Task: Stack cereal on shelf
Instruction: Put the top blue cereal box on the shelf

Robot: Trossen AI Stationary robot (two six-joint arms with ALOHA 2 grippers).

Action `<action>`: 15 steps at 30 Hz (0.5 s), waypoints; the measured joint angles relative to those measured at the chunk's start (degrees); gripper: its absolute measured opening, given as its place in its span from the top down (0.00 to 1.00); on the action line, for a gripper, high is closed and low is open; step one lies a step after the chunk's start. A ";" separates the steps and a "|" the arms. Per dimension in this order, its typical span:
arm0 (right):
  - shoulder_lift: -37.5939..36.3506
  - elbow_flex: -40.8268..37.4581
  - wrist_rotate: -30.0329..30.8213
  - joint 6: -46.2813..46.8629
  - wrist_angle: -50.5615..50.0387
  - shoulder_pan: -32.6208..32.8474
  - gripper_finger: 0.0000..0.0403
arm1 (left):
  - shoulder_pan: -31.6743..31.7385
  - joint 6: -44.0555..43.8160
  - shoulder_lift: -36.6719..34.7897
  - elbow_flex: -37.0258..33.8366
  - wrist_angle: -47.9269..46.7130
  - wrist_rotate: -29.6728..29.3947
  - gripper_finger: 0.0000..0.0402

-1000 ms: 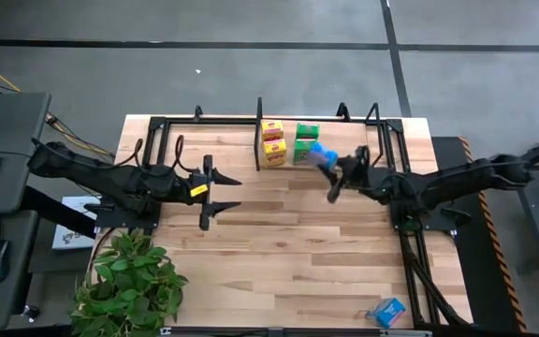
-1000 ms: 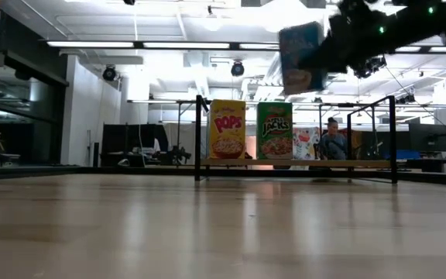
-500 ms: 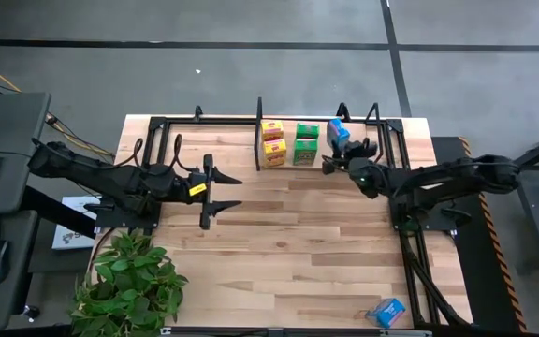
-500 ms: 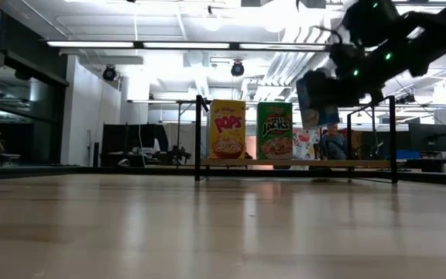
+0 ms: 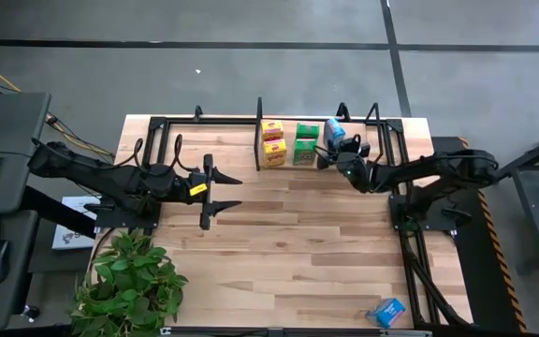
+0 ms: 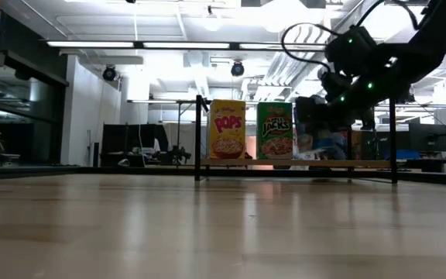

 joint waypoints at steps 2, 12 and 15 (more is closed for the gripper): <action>0.93 0.00 -0.23 0.43 0.23 -0.73 0.64 | 0.00 0.00 0.00 0.00 -0.04 0.00 0.43; 2.05 0.00 -2.88 1.11 0.32 -2.05 0.60 | 0.00 -0.40 0.00 0.00 -0.69 -0.02 0.43; 2.05 0.00 -2.96 0.98 0.34 -2.05 0.53 | -0.02 -0.44 0.00 0.00 -0.87 -0.02 0.43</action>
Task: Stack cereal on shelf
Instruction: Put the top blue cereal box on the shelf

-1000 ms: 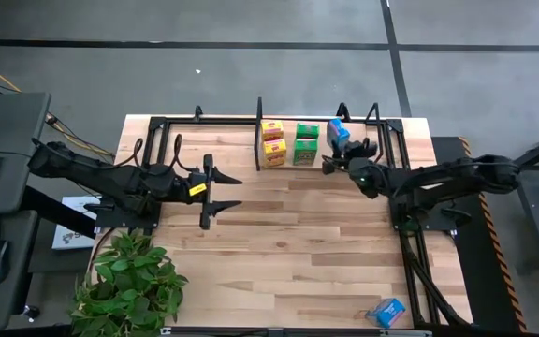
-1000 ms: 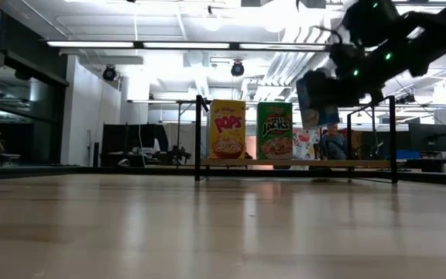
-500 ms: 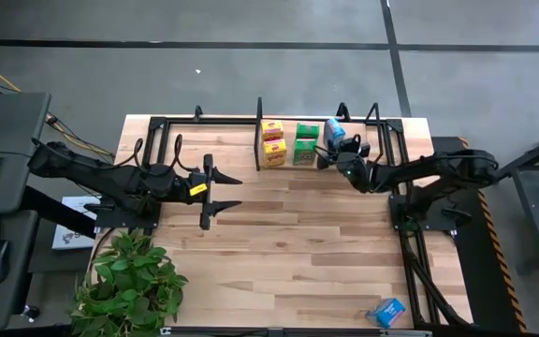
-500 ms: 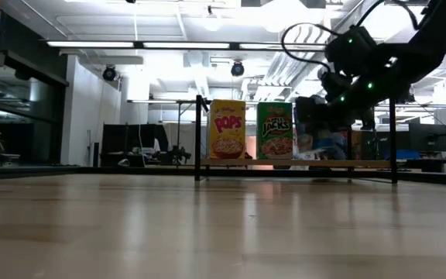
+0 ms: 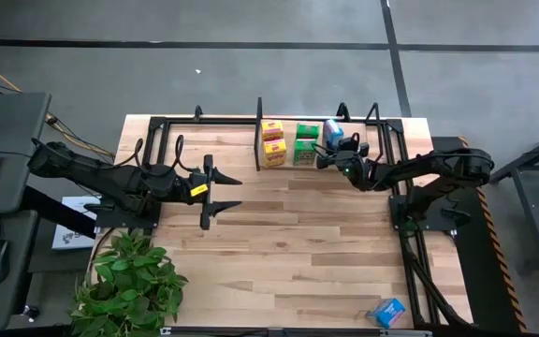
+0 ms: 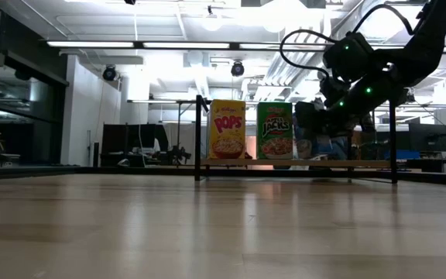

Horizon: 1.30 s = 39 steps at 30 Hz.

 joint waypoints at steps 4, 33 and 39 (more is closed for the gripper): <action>0.00 0.00 0.16 -0.14 0.00 0.00 0.42 | 0.00 0.00 0.00 0.00 -0.02 0.00 0.43; -20.34 0.02 -14.18 1.70 -23.38 0.07 0.34 | 0.02 -0.87 0.00 0.00 -0.42 0.00 0.43; -23.36 0.07 -19.60 1.65 -26.80 0.07 0.34 | 0.00 -0.87 0.00 0.00 -0.42 0.00 0.43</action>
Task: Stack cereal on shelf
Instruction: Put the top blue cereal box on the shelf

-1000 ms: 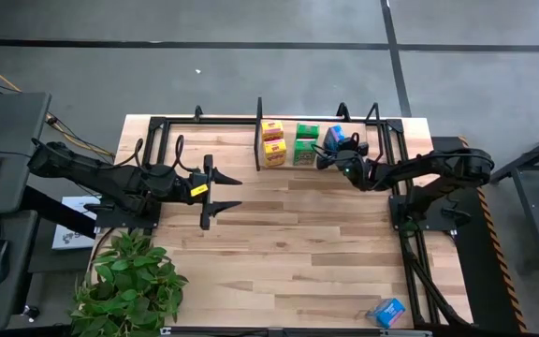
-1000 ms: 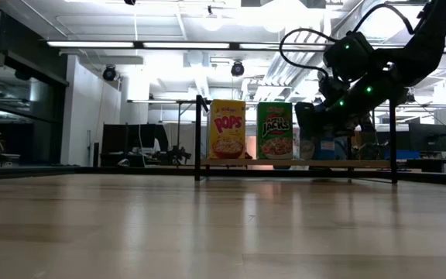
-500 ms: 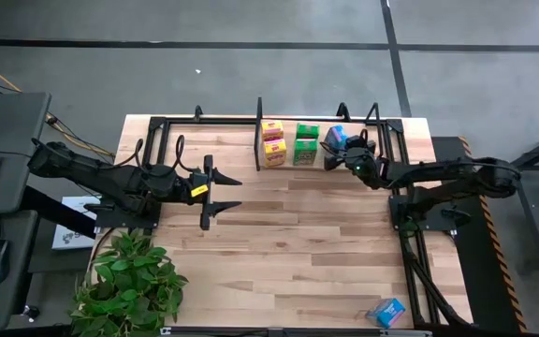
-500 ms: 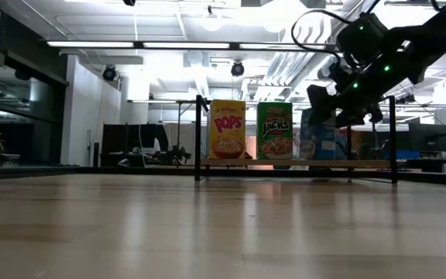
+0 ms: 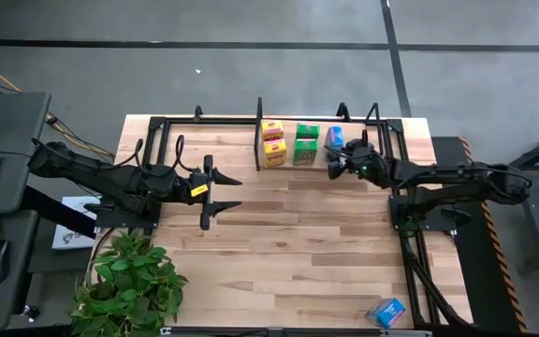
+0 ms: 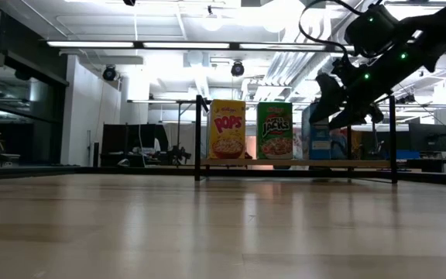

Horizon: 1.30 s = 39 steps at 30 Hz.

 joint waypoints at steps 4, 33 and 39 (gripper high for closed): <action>-1.90 2.38 -0.19 0.72 -7.97 0.41 0.40 | 0.00 0.00 0.00 0.00 0.00 0.00 0.43; -2.51 11.63 6.84 5.97 -27.26 12.00 1.00 | 0.00 0.00 0.00 0.00 -0.02 0.00 0.43; -0.35 11.63 11.10 8.18 -28.00 11.86 1.00 | 0.00 0.00 0.00 -0.02 0.41 0.00 0.43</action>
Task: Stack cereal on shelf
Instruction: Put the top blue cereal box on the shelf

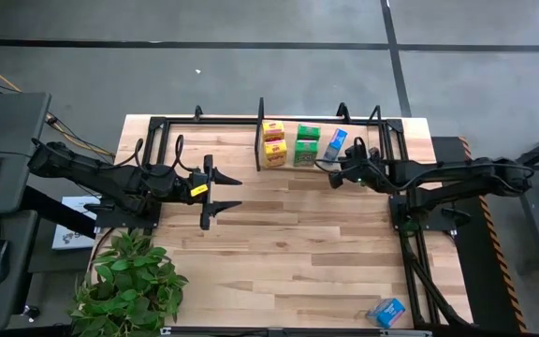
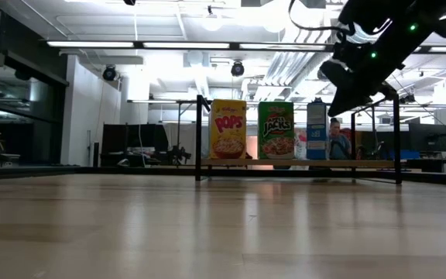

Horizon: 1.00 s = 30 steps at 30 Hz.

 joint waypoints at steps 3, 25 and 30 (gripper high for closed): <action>1.98 0.00 1.43 0.95 0.80 -0.77 1.00 | 0.00 0.00 0.00 0.00 0.00 0.00 0.43; 9.26 0.00 0.36 -1.73 11.25 -3.40 1.00 | 0.01 0.66 0.00 0.00 -0.09 0.00 0.43; 9.65 -0.02 2.21 -1.69 11.16 -3.40 1.00 | 0.00 0.62 0.01 0.00 -0.02 0.02 0.43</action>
